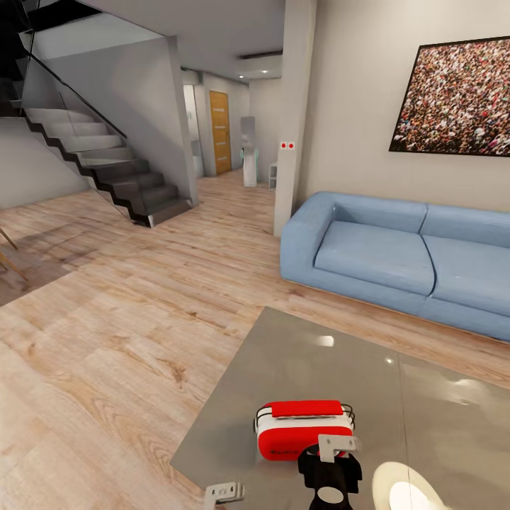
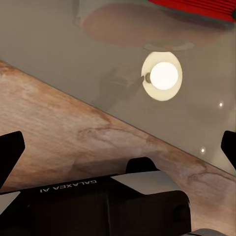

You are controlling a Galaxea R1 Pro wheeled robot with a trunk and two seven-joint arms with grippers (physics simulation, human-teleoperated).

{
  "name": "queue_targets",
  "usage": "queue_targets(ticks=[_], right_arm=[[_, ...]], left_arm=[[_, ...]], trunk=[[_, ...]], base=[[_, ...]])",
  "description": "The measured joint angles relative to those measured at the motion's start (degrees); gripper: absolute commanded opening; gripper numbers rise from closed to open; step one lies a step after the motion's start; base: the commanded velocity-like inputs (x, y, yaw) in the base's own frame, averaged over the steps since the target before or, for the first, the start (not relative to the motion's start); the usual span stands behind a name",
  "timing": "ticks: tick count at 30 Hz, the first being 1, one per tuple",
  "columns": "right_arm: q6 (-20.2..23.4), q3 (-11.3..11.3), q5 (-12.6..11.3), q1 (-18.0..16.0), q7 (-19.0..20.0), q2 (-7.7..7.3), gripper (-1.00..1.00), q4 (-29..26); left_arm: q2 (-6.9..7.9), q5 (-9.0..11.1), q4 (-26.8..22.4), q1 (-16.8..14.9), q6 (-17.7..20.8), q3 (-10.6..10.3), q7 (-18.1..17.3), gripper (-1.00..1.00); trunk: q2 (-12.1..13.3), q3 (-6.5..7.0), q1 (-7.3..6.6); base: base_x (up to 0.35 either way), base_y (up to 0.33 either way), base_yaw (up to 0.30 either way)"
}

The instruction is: Turn on the radio receiver that's on the table in the living room.

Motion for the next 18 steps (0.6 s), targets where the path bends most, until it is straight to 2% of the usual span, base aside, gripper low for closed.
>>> queue_targets(ticks=[18], right_arm=[[0.0, 0.08, -0.06, 0.0, -0.03, 0.0, 1.0, 0.05]], left_arm=[[0.0, 0.03, 0.0, 0.02, -0.01, 0.0, -0.02, 1.0]], trunk=[[0.0, 0.0, 0.0]], base=[[0.0, 0.0, 0.0]])
